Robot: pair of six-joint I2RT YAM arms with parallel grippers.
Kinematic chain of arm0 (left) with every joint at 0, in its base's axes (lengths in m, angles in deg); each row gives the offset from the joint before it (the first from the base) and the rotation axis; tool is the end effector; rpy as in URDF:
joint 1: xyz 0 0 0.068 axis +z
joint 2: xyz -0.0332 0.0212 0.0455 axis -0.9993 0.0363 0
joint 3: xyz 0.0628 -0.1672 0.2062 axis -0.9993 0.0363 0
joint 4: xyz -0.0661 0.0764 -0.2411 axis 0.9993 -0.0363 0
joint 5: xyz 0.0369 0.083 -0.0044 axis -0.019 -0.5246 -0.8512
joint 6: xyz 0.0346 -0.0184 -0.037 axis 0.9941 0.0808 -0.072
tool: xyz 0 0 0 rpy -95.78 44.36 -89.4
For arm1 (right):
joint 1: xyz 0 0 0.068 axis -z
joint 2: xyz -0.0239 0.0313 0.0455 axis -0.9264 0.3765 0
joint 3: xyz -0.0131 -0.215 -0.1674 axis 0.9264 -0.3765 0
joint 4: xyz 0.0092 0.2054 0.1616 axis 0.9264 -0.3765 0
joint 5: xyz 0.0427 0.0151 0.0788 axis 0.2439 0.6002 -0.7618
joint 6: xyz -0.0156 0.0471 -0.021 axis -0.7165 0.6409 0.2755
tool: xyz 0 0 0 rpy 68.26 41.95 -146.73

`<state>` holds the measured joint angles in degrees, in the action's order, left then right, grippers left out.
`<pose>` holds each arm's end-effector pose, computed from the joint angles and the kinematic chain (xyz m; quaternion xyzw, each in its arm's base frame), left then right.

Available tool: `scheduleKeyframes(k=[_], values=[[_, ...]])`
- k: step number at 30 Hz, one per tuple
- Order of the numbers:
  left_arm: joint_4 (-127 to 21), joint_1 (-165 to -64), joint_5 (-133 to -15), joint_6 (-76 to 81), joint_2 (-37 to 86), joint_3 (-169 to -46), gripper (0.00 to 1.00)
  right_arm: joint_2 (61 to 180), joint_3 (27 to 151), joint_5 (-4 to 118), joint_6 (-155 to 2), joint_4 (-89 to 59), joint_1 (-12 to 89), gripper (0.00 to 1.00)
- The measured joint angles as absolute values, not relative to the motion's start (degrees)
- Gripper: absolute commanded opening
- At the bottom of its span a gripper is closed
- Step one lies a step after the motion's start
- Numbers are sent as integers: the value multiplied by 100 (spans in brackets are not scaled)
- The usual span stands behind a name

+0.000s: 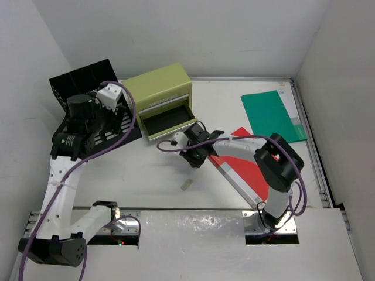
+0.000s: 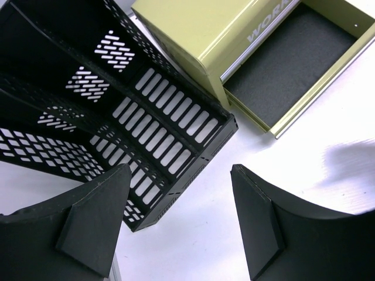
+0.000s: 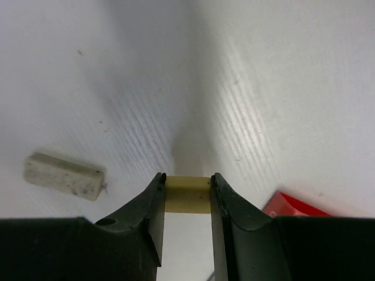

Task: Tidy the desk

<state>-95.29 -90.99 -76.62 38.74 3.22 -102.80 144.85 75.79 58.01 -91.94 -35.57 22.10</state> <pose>0.1892 -0.0135 0.3914 0.2287 0.8225 0.0570 0.5176 0.2468 0.2597 0.1463 -0.4551 0.8603 0.1262 0.1920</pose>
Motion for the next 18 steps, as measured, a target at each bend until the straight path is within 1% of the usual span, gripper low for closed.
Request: scheduleKeyframes(k=[4, 7, 13, 15, 18], values=[[-9516, -9099, -7684, 3916, 322, -10265, 68, 14026, 7688, 5888, -8894, -3199, 2219, 0], [-9514, -9099, -7677, 3933, 329, -10230, 68, 14094, 8399, 6089, -8575, -2705, 2302, 0], [-9514, -9099, -7745, 4001, 331, -10123, 68, 15444, 10547, 6657, -7983, -1730, 2691, 0], [-9516, -9099, -7806, 4047, 318, -10060, 69, 15844, 10849, 6935, -7865, -1478, 2783, 0], [-9518, -9099, -7847, 4080, 305, -10009, 69, 16225, 10849, 7274, -7692, -1221, 2855, 0]])
